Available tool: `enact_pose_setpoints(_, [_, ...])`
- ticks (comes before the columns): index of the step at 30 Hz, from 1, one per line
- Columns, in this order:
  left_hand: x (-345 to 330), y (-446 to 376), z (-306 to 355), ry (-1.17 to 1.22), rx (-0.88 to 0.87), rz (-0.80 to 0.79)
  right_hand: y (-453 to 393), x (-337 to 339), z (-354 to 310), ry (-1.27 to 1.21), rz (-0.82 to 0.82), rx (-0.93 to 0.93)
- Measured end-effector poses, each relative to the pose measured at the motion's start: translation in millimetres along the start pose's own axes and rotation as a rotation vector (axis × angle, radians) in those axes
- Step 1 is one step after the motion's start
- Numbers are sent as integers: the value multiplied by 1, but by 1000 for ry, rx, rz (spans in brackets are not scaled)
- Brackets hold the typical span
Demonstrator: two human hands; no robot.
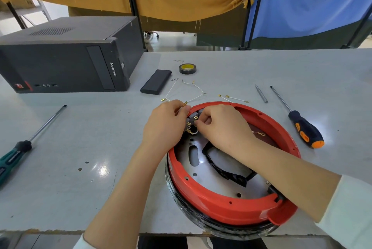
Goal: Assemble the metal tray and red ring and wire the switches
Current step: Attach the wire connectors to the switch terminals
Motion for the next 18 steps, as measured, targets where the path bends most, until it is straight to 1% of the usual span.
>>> enact_pose_setpoints(3, [0, 1, 1, -44, 4, -1, 0, 0, -2, 9, 14, 9])
enact_pose_setpoints(7, [-2, 3, 4, -88, -2, -24, 0, 1, -3, 53, -7, 12])
enact_pose_setpoints(9, [-1, 5, 6, -93, -4, -44, 2, 7, -2, 25, 20, 12])
enact_pose_setpoints(11, [6, 7, 5, -110, 5, -22, 4, 16, 1, -96, 68, -5])
enact_pose_setpoints(13, [19, 9, 10, -142, -27, 40, 4, 25, 2, -276, 95, 9])
enact_pose_setpoints(15, [31, 12, 25, -131, -132, 79, 2, 33, -2, -468, 91, 39])
enact_pose_setpoints(18, [42, 23, 51, -48, -283, 80, 3, 47, -15, -687, 68, 98])
Point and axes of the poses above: each hand's wrist, its own y-axis away from the middle knuckle, its own x-axis out of the back of the hand, z = x × y, the point moved 10 cm from there along -y, towards the middle knuckle, and after that the axes turned 4 degrees about -z, right-handed, at the moved point
